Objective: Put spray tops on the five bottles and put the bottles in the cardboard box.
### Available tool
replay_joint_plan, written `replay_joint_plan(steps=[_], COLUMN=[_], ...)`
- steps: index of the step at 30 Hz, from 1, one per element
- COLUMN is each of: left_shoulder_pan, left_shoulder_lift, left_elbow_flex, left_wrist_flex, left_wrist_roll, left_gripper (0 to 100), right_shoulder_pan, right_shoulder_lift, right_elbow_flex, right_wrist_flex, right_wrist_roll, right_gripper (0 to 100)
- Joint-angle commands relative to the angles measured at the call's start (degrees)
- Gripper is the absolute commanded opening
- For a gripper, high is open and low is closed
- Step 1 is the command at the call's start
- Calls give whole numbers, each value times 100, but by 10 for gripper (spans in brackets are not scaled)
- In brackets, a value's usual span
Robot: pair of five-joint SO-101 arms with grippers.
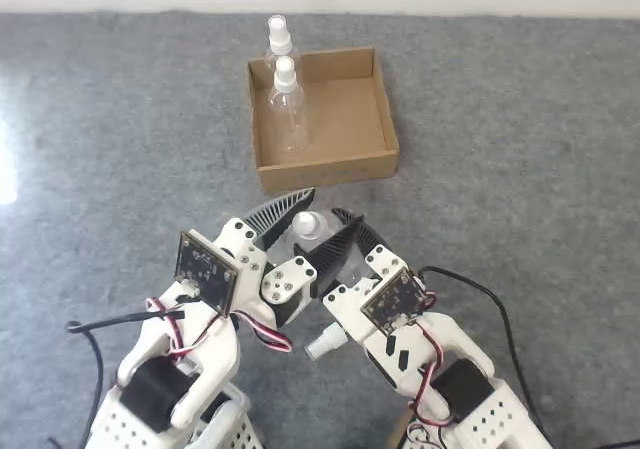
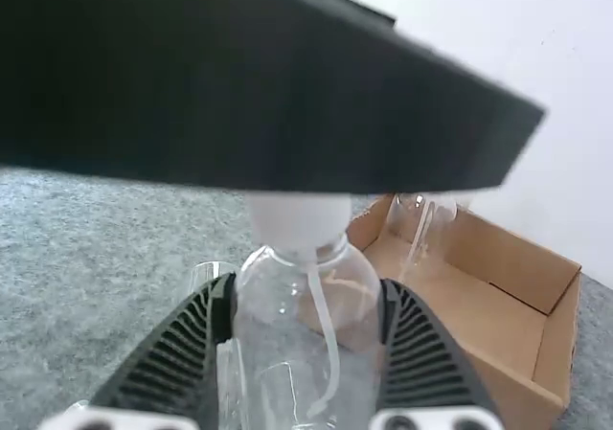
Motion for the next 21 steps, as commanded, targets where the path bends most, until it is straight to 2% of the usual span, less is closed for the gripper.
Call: replay_joint_plan(steps=[1,6,13,16,21], left_shoulder_pan=[-26,-26,-26,-53,-686], left_shoulder_lift=[-97,-97,-97,-97,-97], left_elbow_flex=[-268,-822,-1086,-1253,-1332], left_wrist_flex=[-26,457,527,756,835], left_wrist_roll=[-9,9,158,158,167], left_gripper=[207,207,205,203,203], right_shoulder_pan=[-22,-4,-4,233,418], right_shoulder_lift=[-136,-136,-136,-136,-136], right_elbow_flex=[-255,-264,-255,-255,-299], right_wrist_flex=[40,154,224,207,171], right_wrist_roll=[62,44,35,26,18], right_gripper=[41,41,41,41,41])
